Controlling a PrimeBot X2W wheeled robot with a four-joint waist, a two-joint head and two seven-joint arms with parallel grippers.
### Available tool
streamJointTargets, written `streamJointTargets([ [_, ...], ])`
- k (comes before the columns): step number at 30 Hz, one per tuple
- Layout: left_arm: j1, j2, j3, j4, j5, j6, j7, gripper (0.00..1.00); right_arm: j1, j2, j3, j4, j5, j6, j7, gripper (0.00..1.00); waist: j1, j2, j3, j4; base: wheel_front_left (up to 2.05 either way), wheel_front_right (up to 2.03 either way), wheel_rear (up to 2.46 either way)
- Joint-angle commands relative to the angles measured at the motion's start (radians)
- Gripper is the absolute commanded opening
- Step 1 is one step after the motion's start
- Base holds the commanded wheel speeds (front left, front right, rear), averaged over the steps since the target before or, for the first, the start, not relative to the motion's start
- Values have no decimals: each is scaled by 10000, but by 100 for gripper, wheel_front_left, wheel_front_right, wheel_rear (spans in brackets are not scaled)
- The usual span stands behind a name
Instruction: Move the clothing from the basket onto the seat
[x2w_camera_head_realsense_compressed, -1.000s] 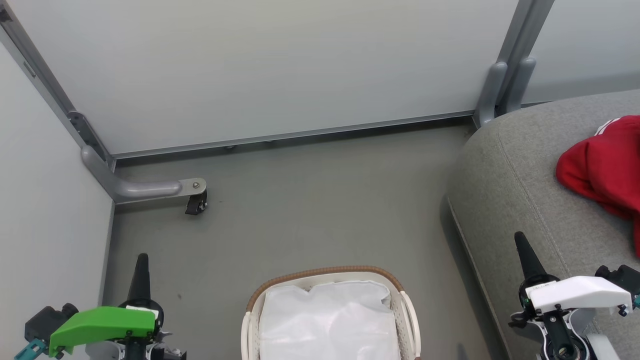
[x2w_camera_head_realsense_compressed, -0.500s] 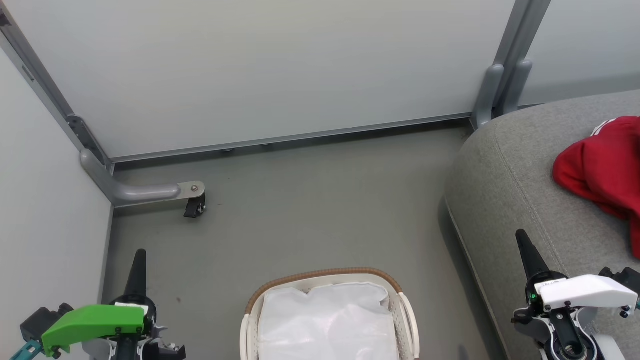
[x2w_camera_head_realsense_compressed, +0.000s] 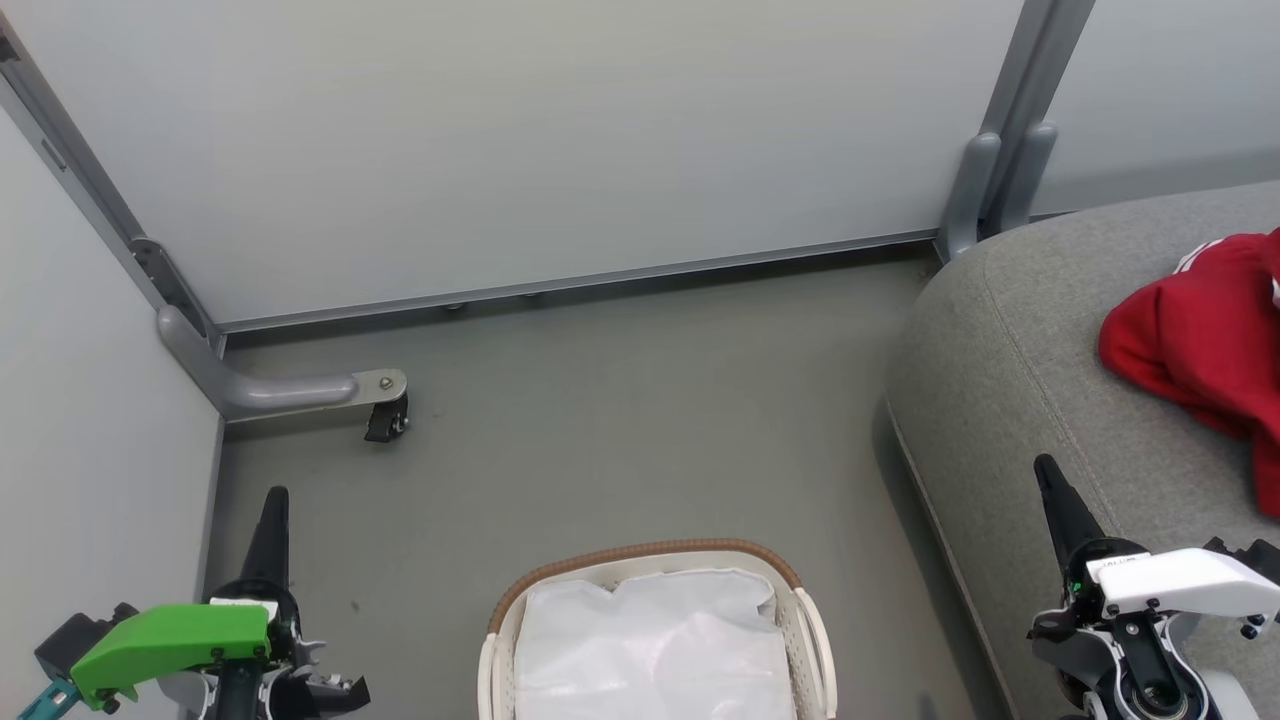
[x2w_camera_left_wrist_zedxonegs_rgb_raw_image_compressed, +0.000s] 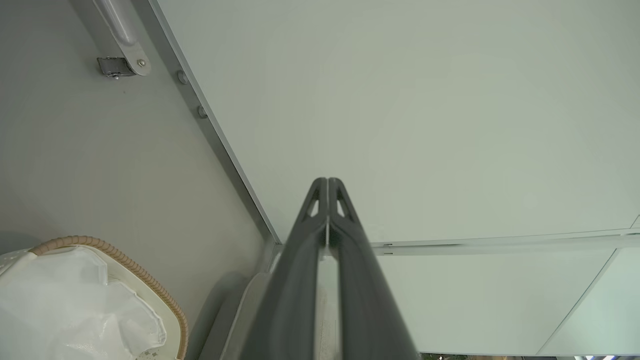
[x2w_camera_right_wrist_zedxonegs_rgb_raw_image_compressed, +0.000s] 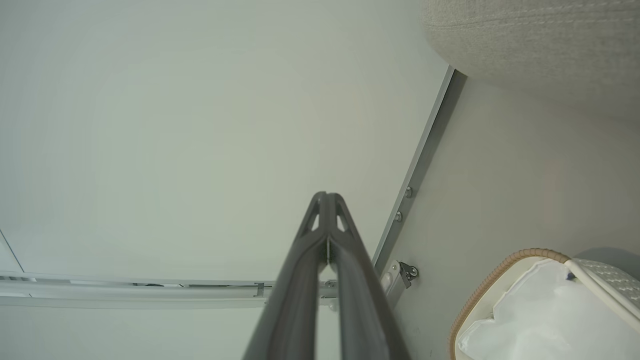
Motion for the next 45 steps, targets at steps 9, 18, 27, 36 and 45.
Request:
streamJointTargets([
  [9,-246,60,118,-138,-756,-31,214,0,-26,-66,-101,-134,806,-6,214,0,0,0,-53,-41,0,0,0],
  [18,-292,61,183,-199,-1336,-34,376,0,-22,-70,-157,-177,1423,-5,385,0,0,0,-104,-81,0,0,0],
  [27,-282,60,212,-216,-1637,-35,481,0,-19,-72,-186,-206,1739,-5,465,0,0,0,-136,-106,0,0,0],
  [36,-282,58,214,-216,-1635,-35,483,0,-18,-73,-184,-204,1739,-5,464,0,0,0,-136,-106,0,0,0],
  [45,-282,57,215,-216,-1633,-36,485,0,-18,-73,-183,-204,1740,-5,464,0,0,0,-136,-106,0,0,0],
])
